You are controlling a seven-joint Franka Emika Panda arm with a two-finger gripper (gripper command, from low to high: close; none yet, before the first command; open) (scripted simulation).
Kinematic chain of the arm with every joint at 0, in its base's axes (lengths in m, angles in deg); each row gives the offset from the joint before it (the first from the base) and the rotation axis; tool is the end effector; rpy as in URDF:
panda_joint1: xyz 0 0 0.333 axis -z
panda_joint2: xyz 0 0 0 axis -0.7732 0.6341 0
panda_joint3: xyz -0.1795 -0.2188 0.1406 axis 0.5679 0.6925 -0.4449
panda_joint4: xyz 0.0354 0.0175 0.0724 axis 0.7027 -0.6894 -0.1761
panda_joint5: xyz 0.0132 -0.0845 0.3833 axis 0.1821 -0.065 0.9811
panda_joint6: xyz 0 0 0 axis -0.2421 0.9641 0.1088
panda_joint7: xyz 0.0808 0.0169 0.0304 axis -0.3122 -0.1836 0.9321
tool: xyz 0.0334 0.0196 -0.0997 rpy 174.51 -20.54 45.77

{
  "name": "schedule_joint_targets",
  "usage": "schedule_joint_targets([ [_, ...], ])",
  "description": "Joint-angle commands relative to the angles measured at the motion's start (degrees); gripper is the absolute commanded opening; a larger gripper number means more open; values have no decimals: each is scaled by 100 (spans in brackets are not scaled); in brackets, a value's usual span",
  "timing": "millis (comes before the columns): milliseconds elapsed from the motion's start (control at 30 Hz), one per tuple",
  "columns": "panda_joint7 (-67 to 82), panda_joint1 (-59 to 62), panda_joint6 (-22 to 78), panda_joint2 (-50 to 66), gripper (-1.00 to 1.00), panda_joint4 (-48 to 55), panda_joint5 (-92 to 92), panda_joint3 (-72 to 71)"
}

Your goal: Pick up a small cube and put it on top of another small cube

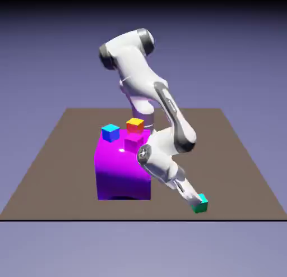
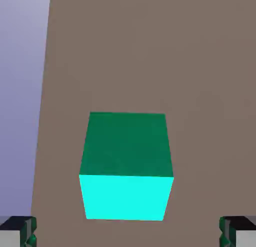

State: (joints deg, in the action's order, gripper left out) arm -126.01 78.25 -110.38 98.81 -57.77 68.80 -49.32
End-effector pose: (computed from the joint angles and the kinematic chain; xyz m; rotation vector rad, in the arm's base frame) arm 0.5148 0.1169 0.1451 -1.3766 2.3769 1.0914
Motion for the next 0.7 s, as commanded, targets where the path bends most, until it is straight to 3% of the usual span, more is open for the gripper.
schedule_joint_targets([
  [0, 88, -208, 47, 2, 0, 26, 146, 189],
  [633, 1692, -4014, 901, 47, 0, 502, 2826, 3659],
  [667, 1692, -4014, 901, 47, -100, 502, 2826, 3659],
])
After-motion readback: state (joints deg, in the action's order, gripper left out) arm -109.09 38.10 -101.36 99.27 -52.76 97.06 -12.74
